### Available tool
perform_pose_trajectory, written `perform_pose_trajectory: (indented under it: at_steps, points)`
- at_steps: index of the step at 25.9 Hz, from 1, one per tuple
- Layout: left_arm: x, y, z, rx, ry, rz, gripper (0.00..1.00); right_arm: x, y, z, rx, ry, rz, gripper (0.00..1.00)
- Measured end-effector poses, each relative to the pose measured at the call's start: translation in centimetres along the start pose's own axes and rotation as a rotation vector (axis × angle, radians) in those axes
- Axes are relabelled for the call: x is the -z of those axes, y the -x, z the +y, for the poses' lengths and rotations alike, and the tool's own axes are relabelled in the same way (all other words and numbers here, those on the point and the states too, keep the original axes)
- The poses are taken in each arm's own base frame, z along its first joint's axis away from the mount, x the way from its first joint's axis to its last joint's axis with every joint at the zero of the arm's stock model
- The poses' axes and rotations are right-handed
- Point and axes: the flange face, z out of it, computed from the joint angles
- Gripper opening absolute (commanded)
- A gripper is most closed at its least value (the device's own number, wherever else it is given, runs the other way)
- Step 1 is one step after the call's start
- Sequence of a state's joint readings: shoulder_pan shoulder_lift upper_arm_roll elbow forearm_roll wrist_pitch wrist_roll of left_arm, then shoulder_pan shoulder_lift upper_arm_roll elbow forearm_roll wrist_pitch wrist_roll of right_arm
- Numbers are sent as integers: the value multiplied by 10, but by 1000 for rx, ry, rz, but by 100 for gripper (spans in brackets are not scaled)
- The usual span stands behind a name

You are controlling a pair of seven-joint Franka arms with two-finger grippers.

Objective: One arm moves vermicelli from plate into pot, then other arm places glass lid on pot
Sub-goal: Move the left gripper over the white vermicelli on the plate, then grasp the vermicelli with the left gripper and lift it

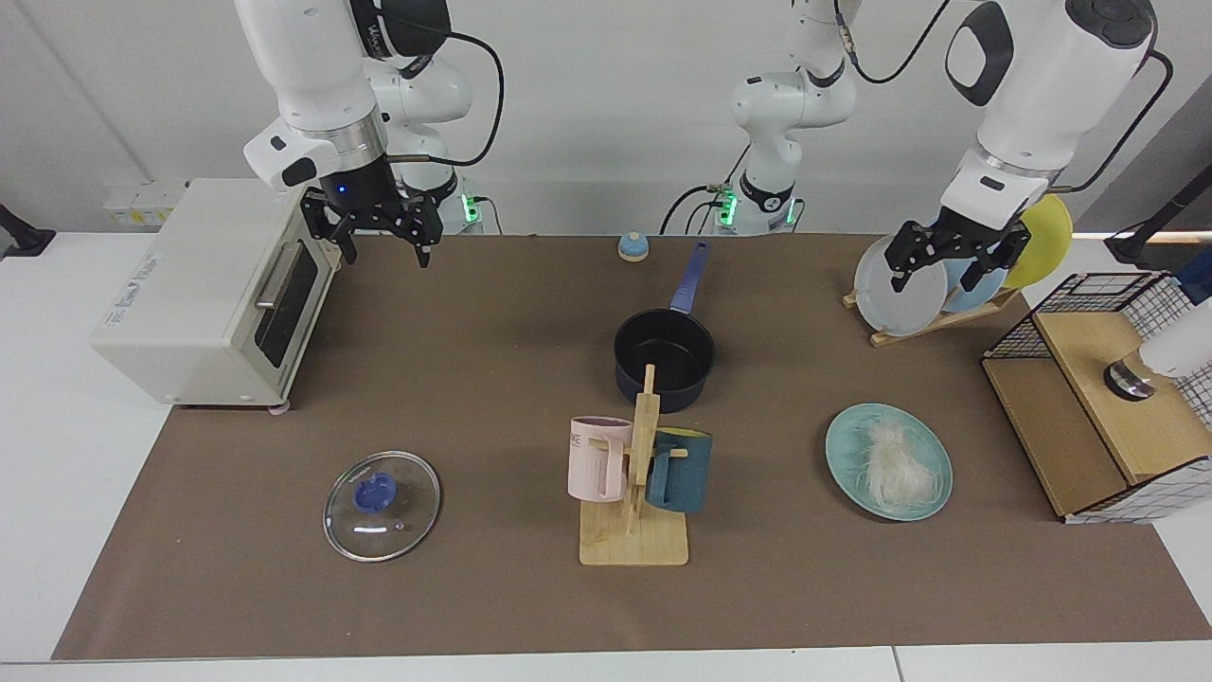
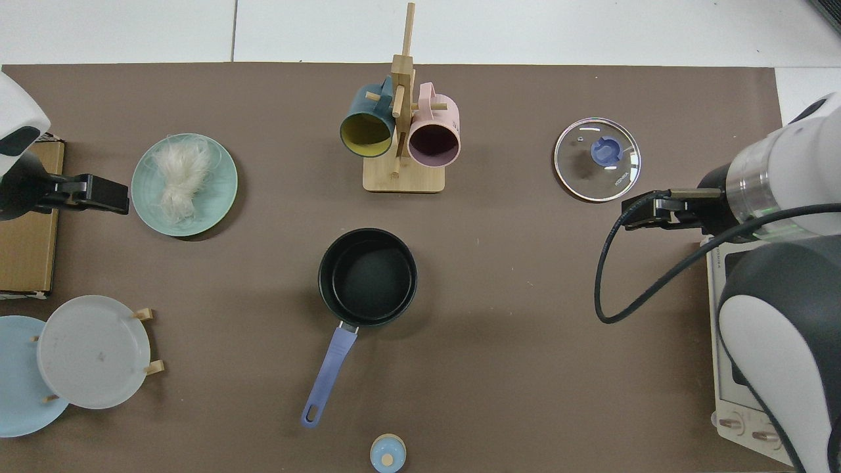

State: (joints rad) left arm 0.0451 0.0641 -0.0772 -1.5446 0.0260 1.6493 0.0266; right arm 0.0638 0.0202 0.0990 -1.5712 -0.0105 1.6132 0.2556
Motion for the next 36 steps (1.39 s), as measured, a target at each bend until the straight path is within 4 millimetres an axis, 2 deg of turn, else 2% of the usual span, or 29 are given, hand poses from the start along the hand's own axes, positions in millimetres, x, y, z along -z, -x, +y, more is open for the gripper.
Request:
perform_pose_trajectory:
  at_steps: [13,19,23,29,36]
  points:
    - [-1,-1,3,-4,4,-1,100,1,2,-7,13,-1,3,100]
    - [-12,-10,1,-1,6,5,100,4,2,-8,15,-3,9,100]
    - [-32,-26,-2,2,9,9,100,5,2,-8,16,-4,13,100]
    - [-75,-59,-7,8,15,38,100,6,2,-7,14,-5,17,100]
    - [-127,-85,-22,28,19,61,100,12,1,-3,7,-7,29,100]
